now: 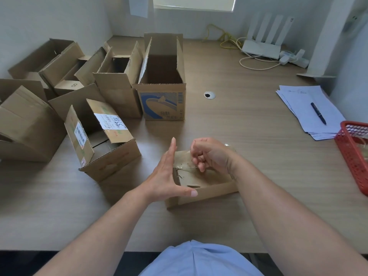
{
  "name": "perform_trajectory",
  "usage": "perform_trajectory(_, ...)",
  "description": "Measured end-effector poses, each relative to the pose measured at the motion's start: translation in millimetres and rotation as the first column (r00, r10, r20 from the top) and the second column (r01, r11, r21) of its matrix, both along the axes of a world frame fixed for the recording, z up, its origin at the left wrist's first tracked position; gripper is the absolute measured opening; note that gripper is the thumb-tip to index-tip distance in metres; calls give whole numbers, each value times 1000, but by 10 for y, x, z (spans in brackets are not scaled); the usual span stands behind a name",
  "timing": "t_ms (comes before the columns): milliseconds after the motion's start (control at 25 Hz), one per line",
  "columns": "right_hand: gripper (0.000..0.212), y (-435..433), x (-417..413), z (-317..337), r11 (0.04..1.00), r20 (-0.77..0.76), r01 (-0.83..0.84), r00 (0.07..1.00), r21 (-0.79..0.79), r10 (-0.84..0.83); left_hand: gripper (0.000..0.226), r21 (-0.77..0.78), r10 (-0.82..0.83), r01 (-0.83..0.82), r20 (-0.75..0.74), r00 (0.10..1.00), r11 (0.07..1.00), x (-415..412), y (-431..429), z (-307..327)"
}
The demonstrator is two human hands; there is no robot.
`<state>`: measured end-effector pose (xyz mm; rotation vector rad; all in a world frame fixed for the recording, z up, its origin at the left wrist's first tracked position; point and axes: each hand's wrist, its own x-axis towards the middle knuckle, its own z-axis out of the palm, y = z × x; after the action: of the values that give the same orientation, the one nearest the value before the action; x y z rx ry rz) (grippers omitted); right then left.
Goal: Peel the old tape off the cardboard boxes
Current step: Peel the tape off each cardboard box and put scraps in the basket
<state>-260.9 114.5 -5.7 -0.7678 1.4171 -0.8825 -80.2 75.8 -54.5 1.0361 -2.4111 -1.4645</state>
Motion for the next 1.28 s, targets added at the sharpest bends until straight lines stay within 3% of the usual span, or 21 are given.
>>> perform_trajectory(200, 17, 54, 54, -247, 996, -350, 84, 932, -36, -91, 143, 162, 138, -132, -22, 990, 978, 1, 156, -232)
perform_trajectory(360, 18, 134, 43, -397, 991, -354, 117, 926, -66, -133, 131, 182, 176, -173, -2, 984, 968, -53, 203, -309)
perform_trajectory(560, 21, 198, 63, -473, 967, -253, 239, 933, -94, -255, 133, 222, 243, -238, 7, 970, 946, -71, 242, -324)
perform_trajectory(680, 28, 214, 137, -428, 970, -368, 202, 899, -135, -239, 128, 237, 256, -253, 19, 967, 938, -75, 284, -350)
perform_trajectory(760, 31, 221, 193, -371, 989, -563, 37, 819, -141, -111, 118, 237, 250, -246, 10, 968, 940, -67, 317, -368)
perform_trajectory(840, 24, 226, 239, -321, 990, -734, -110, 679, -85, 12, 110, 245, 269, -259, -6, 963, 934, -62, 319, -376)
perform_trajectory(960, 28, 209, 342, -290, 981, -863, -191, 492, 23, 116, 113, 263, 279, -265, -16, 960, 927, -57, 311, -365)
perform_trajectory(1080, 37, 195, 485, -368, 973, -946, -224, 301, 55, 123, 95, 244, 284, -270, -27, 958, 932, -72, 312, -358)
perform_trajectory(1160, 38, 209, 537, -419, 981, -961, -194, 269, 13, 66, 88, 252, 284, -268, -30, 958, 930, -80, 317, -334)
perform_trajectory(1280, 36, 246, 561, -462, 987, -958, -153, 288, -48, -2, 102, 250, 278, -260, -39, 960, 933, -86, 314, -354)
